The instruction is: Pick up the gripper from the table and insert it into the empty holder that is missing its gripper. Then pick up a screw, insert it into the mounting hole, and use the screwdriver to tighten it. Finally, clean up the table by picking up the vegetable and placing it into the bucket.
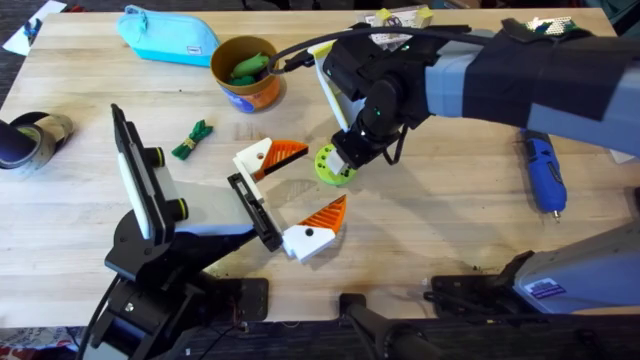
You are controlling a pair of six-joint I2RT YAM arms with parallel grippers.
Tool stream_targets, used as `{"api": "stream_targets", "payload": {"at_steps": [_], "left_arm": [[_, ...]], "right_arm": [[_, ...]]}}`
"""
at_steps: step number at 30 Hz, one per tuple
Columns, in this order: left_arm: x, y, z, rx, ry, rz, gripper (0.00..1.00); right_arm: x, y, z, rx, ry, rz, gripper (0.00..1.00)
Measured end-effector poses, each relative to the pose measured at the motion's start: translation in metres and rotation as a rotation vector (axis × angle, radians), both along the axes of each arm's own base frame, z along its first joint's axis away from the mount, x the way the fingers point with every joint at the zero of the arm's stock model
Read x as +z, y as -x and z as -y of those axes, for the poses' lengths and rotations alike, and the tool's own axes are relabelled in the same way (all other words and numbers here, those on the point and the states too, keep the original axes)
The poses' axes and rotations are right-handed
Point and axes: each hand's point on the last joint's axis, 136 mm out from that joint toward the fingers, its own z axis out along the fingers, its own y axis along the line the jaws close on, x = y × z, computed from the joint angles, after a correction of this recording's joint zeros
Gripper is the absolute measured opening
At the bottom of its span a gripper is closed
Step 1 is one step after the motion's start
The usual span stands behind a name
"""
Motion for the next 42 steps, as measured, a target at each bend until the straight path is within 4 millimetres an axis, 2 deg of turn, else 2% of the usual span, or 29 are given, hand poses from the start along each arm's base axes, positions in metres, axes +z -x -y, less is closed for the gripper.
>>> {"api": "stream_targets", "payload": {"at_steps": [11, 14, 19, 22, 27, 33, 42], "left_arm": [[0.000, 0.000, 0.000, 0.001, 0.001, 0.001, 0.990], [0.000, 0.000, 0.000, 0.001, 0.001, 0.001, 0.990], [0.000, 0.000, 0.000, 0.001, 0.001, 0.001, 0.990], [0.000, 0.000, 0.000, 0.001, 0.001, 0.001, 0.990], [0.000, 0.000, 0.000, 0.001, 0.001, 0.001, 0.990], [0.000, 0.000, 0.000, 0.001, 0.001, 0.001, 0.990], [0.000, 0.000, 0.000, 0.001, 0.001, 0.001, 0.990]], "right_arm": [[0.003, 0.002, 0.002, -0.001, 0.002, -0.004, 0.383], [0.015, 0.005, 0.004, -0.004, -0.011, 0.011, 0.383], [0.050, 0.011, 0.007, -0.015, -0.066, 0.063, 0.383], [0.058, 0.017, 0.004, 0.002, -0.079, 0.077, 0.383], [0.043, 0.027, -0.007, 0.066, -0.043, 0.048, 0.383], [0.016, 0.028, -0.006, 0.083, 0.029, 0.003, 0.383], [0.012, 0.026, -0.009, 0.086, 0.032, 0.009, 0.383]]}}
